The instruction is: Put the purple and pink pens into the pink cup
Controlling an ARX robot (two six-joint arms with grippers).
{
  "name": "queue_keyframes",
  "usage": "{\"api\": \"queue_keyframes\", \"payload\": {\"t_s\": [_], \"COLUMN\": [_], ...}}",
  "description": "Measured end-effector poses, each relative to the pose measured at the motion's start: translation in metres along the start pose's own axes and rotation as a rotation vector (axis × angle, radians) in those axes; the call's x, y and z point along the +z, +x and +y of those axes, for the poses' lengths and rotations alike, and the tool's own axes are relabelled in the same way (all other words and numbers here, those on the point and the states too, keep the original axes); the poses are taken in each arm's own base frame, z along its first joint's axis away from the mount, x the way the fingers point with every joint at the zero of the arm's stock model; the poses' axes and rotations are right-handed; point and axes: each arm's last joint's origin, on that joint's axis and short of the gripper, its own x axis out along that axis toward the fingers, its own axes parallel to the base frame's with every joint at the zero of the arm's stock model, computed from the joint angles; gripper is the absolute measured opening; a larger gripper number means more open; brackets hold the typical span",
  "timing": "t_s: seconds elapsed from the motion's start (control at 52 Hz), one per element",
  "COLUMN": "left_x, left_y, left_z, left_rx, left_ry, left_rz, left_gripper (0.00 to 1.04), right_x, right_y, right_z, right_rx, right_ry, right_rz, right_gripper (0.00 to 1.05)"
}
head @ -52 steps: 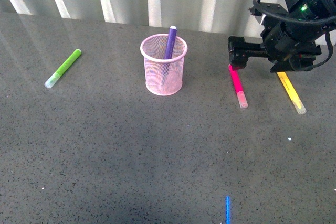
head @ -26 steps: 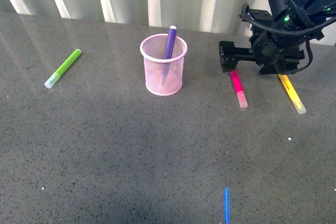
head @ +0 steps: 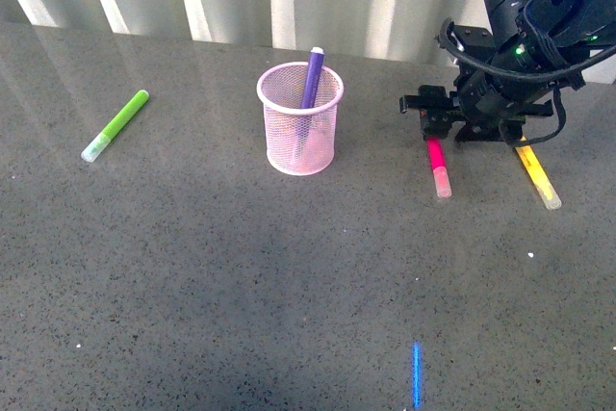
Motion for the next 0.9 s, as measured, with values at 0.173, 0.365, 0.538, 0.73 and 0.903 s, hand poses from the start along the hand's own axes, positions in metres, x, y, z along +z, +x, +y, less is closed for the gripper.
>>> {"api": "queue_keyframes", "payload": {"t_s": [0.173,0.365,0.538,0.73,0.903], "left_x": [0.0,0.0,0.0,0.0,0.0], "left_y": [0.0,0.0,0.0,0.0,0.0], "left_z": [0.0,0.0,0.0,0.0,0.0], "left_rx": [0.0,0.0,0.0,0.0,0.0], "left_ry": [0.0,0.0,0.0,0.0,0.0], "left_rz": [0.0,0.0,0.0,0.0,0.0], "left_gripper": [0.98,0.98,0.98,0.98,0.98], "right_x": [-0.002,-0.003,0.015,0.02,-0.008], "right_y": [0.002,-0.002,-0.052,-0.128,-0.129], "right_z": [-0.007,-0.012,-0.004,0.028,0.058], "right_rx": [0.004,0.003,0.112,0.376,0.546], "right_ry": [0.022,0.065,0.045,-0.152,-0.342], "right_rz": [-0.04,-0.205,-0.529,-0.947,-1.082], "right_gripper": [0.13,0.11,0.11,0.11,0.11]}}
